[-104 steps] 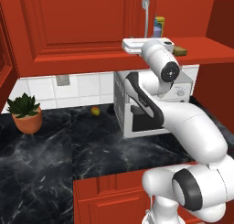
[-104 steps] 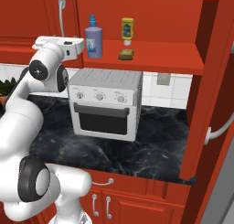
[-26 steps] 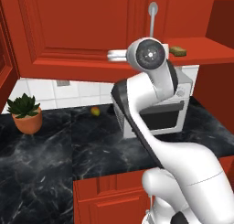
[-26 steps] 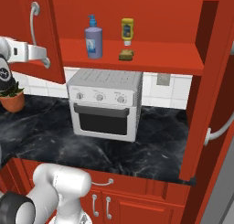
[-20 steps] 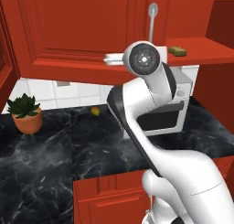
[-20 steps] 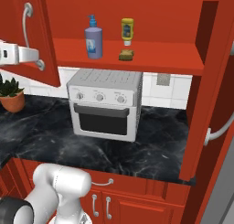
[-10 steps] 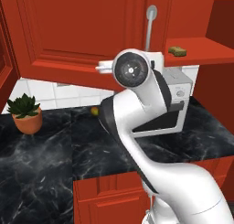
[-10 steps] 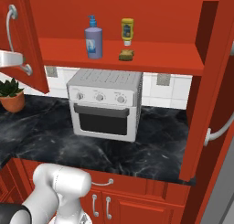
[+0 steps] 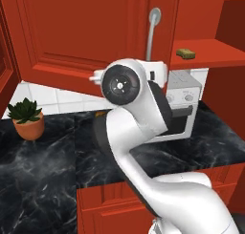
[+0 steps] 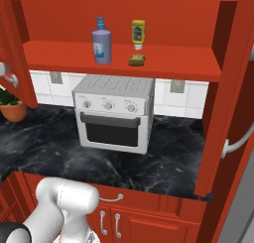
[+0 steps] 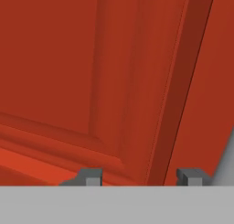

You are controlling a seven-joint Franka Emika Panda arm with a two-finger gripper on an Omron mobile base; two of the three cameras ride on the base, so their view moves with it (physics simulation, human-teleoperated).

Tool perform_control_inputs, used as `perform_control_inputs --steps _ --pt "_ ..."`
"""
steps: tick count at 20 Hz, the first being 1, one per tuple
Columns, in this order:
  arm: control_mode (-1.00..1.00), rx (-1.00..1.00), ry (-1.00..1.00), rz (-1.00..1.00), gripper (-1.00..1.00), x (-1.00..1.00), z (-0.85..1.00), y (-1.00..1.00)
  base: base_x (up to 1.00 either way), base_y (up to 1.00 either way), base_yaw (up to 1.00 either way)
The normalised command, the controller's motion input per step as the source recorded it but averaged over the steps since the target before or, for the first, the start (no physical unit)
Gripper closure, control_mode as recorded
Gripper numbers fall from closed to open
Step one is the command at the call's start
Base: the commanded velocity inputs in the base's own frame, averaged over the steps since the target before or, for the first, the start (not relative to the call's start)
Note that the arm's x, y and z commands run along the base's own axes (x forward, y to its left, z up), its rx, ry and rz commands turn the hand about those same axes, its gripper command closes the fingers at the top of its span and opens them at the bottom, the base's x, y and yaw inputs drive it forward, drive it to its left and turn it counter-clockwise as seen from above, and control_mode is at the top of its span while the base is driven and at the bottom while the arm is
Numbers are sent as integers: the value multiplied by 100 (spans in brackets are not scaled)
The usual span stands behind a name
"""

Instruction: Pick the soap dispenser and sponge from the cabinet and place them on the counter.

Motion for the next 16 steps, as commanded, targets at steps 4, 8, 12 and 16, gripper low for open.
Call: perform_control_inputs --steps 4,8,12,16 --pt "-100 0 0 -4 -100 -7 -33 62 0 0 0" --pt "-100 0 0 -3 -100 0 -13 38 0 0 0" --pt "-100 0 0 -2 -100 0 0 20 0 0 0" --pt "-100 0 -1 0 -100 0 1 21 0 0 0"
